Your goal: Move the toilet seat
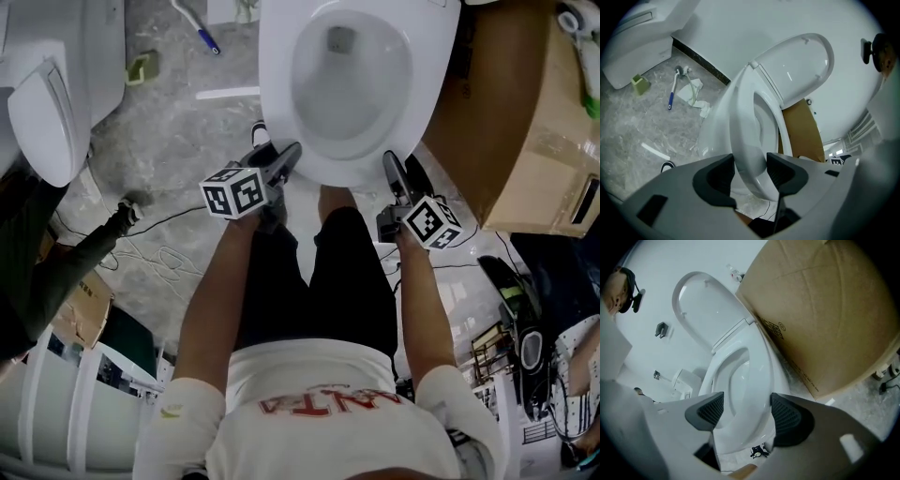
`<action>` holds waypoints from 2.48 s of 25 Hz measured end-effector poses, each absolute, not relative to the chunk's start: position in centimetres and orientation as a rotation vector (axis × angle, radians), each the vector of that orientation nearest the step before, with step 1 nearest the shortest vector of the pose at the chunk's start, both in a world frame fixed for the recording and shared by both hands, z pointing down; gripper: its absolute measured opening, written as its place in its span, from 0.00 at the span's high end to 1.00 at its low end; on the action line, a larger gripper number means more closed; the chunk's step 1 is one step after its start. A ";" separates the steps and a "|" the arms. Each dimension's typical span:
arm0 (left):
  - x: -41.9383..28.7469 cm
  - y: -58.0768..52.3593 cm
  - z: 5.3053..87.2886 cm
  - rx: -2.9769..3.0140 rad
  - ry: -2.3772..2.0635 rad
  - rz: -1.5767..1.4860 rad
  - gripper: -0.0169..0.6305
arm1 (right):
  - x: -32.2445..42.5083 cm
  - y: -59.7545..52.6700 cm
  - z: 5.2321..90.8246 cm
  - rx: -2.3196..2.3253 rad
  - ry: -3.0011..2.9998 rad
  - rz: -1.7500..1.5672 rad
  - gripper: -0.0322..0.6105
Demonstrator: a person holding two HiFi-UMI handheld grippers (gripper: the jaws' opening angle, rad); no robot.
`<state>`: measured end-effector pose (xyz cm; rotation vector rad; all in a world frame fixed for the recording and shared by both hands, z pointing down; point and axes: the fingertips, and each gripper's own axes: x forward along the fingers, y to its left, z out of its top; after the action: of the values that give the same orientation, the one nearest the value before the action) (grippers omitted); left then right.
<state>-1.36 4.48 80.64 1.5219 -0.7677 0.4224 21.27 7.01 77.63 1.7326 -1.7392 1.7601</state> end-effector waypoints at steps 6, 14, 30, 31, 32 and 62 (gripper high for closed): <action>-0.7 3.7 77.3 1.563 -0.771 0.374 0.64 | 22.2 7.5 75.7 1.789 -1.759 1.782 0.50; -0.5 2.6 72.9 1.611 -0.763 0.292 0.64 | 20.7 8.5 72.0 1.722 -1.842 1.934 0.64; -0.2 -0.2 65.8 1.611 -0.754 0.179 0.64 | 21.5 5.7 65.0 1.823 -1.886 2.019 0.63; -0.1 -0.4 65.4 1.612 -0.748 0.174 0.64 | 21.6 5.5 64.5 1.828 -1.890 2.024 0.63; -0.1 -0.7 64.9 1.613 -0.741 0.169 0.64 | 21.7 5.2 64.1 1.836 -1.895 2.029 0.63; 2.1 -10.8 53.0 1.545 -0.690 -0.219 0.61 | 24.4 -5.3 52.7 1.760 -2.088 2.249 0.57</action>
<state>2.10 -10.83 53.00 1.5454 -0.6900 -0.2194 24.35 -5.34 52.71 1.7603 -2.0876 2.2486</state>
